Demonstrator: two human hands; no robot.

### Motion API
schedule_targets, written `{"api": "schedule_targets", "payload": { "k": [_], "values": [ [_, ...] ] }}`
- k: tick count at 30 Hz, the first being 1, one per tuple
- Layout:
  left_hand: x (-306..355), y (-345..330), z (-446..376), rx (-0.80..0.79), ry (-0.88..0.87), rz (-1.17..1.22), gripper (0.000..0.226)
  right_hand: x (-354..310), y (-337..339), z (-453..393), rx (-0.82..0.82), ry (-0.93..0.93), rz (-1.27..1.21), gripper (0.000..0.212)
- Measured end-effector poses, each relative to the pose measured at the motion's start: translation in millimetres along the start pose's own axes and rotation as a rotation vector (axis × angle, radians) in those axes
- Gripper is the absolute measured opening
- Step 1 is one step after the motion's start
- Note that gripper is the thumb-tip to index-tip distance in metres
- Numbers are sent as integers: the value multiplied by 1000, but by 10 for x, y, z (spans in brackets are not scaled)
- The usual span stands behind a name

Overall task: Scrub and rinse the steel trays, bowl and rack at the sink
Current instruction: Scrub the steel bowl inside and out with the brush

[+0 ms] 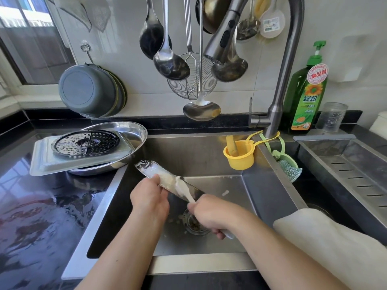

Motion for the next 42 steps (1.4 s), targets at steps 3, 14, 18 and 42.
{"api": "schedule_targets", "payload": {
  "k": [3,14,18,42],
  "values": [
    [112,84,-23,81,-27,54,19,158,123,-75,11,-52,-19,17],
    [125,99,23,97,-10,62,30,236,81,-127,-55,-74,-83,32],
    [104,81,47,95,17,91,20,119,24,-14,-67,-34,-47,39],
    [65,135,-76,102,70,200,39,-27,-6,96,-21,-15,118,37]
  ]
}}
Point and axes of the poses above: each hand's wrist, its own z-axis away from the middle knuckle, its own y-axis out of the back of the hand, x = y × z, the point moved 4 cm from there along -z, towards the middle knuckle, and after that the axes turned 8 degrees about -x, right-handed, at the moved point
